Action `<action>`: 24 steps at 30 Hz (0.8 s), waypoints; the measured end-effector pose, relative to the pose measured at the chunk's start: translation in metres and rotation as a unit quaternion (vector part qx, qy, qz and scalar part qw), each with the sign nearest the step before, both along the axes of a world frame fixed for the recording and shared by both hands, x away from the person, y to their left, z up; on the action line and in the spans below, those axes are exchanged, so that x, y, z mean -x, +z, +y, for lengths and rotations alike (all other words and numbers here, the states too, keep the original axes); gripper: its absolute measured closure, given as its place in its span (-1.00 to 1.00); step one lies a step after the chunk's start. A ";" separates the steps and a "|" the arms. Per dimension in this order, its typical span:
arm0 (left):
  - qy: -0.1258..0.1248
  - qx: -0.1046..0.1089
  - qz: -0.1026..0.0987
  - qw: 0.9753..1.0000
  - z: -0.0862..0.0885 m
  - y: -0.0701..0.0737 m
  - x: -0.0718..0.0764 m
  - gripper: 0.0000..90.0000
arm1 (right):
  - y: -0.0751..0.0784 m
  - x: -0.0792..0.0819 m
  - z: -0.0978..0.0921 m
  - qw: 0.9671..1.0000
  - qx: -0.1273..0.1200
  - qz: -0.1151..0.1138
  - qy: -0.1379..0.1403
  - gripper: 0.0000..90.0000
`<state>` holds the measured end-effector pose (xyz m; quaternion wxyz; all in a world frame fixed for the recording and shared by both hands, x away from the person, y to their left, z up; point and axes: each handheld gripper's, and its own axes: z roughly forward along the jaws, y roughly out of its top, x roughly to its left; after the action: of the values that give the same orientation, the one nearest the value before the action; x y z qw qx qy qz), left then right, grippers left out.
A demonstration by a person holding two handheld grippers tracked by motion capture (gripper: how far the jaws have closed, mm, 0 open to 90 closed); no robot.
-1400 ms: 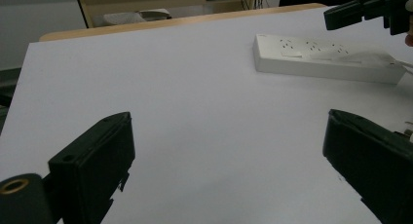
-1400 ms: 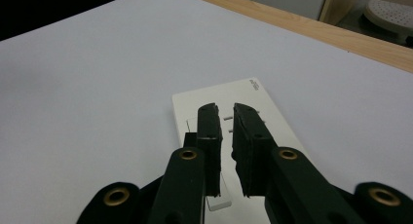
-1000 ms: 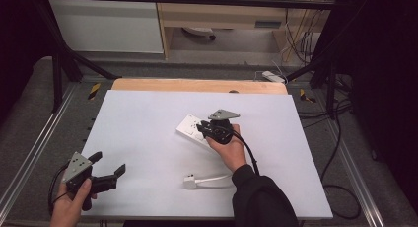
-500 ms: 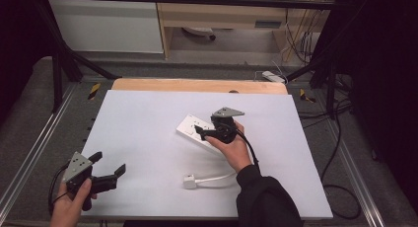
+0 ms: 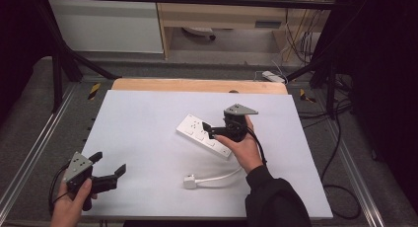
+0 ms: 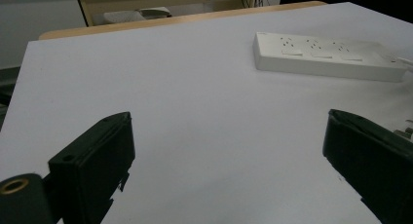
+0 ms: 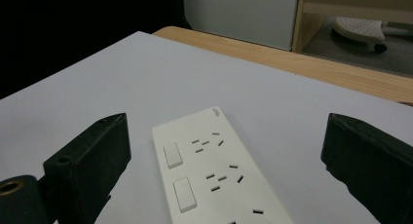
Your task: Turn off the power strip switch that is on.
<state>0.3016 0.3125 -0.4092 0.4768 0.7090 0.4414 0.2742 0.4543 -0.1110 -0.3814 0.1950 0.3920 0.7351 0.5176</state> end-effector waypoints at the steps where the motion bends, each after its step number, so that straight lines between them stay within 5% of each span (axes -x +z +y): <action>1: 0.000 0.000 0.000 1.000 0.000 0.000 0.000 -0.90 | 0.001 0.001 -0.003 1.000 -0.002 -0.003 0.001 -0.91; 11: 0.001 0.000 0.000 1.000 0.000 0.000 0.000 -0.89 | 0.017 0.012 -0.032 0.999 -0.010 -0.034 -0.011 -0.94; 24: 0.003 -0.003 0.000 1.000 0.000 0.000 0.000 -0.89 | 0.020 0.033 -0.080 0.998 -0.014 -0.054 -0.037 -0.95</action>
<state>0.3016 0.3121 -0.4095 0.4740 0.7087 0.4429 0.2773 0.4211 -0.1911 -0.3613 0.2475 0.3932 0.7012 0.5408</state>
